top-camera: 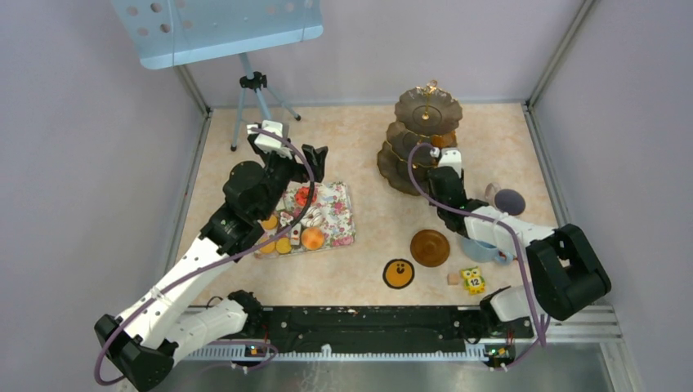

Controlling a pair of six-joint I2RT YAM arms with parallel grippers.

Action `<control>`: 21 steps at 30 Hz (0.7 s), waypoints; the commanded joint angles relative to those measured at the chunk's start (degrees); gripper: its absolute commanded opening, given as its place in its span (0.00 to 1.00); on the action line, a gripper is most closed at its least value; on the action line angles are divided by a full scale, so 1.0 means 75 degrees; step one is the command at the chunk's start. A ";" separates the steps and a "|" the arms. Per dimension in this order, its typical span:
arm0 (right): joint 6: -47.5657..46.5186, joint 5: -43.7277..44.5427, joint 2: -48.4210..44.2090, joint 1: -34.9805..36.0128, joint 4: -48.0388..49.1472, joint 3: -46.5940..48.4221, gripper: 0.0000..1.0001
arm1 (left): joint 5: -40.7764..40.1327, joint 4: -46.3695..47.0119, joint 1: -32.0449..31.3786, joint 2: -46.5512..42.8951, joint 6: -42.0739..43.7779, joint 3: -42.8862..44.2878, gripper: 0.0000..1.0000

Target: Serve the afternoon tea

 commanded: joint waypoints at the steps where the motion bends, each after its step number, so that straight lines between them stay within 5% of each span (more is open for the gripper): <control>1: -0.0288 0.0020 0.0129 -0.0108 0.0787 0.0366 0.45 | -0.0091 0.0313 -0.0056 -0.0151 -0.0003 -0.0001 0.99; 16: -0.0118 -0.0181 -0.1179 -0.0098 -0.0256 0.0097 0.50 | 0.0081 0.0269 -0.0077 -0.0018 -0.0064 0.0048 0.99; 21: 0.0370 -0.0705 -0.1909 -0.0054 -0.1520 0.0096 0.49 | -0.0112 0.0316 -0.0079 -0.0023 0.0024 -0.0010 0.99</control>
